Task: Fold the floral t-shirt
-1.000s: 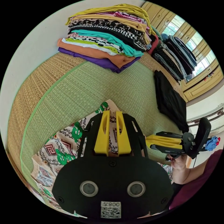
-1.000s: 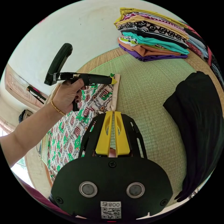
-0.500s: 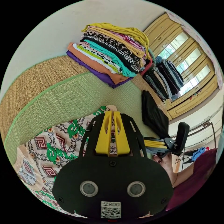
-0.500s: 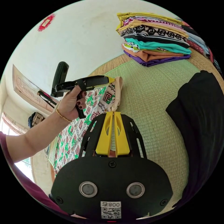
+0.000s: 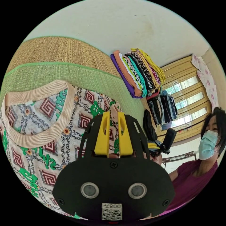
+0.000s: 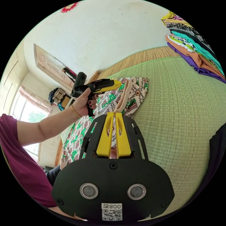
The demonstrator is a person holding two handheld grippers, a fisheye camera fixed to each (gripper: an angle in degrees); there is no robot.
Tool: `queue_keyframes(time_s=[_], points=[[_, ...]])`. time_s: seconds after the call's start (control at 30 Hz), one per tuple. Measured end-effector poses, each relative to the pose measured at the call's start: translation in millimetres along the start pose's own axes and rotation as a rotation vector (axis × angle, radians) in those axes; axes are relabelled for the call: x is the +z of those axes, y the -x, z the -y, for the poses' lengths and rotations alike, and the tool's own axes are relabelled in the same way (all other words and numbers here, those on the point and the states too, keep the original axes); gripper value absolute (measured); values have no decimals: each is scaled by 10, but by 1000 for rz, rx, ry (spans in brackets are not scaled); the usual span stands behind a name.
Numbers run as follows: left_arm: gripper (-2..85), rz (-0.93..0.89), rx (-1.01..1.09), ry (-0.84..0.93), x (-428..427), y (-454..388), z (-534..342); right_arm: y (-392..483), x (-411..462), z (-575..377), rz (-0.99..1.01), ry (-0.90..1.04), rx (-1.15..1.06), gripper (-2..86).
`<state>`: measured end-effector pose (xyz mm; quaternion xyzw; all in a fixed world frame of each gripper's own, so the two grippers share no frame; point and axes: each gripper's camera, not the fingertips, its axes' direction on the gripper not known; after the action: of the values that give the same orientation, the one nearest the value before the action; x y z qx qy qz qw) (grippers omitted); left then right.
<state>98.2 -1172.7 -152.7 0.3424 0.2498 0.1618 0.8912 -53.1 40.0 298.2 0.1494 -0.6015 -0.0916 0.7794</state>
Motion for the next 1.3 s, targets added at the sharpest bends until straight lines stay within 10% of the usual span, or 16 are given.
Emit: queue_keyframes(time_s=[0.43, 1.3], points=[[58, 208, 194, 173, -48, -279, 189, 45, 406, 201, 3, 170, -74, 15], [25, 38, 175, 95, -2070, -444, -352, -760, -164, 245, -37, -103, 235, 0]])
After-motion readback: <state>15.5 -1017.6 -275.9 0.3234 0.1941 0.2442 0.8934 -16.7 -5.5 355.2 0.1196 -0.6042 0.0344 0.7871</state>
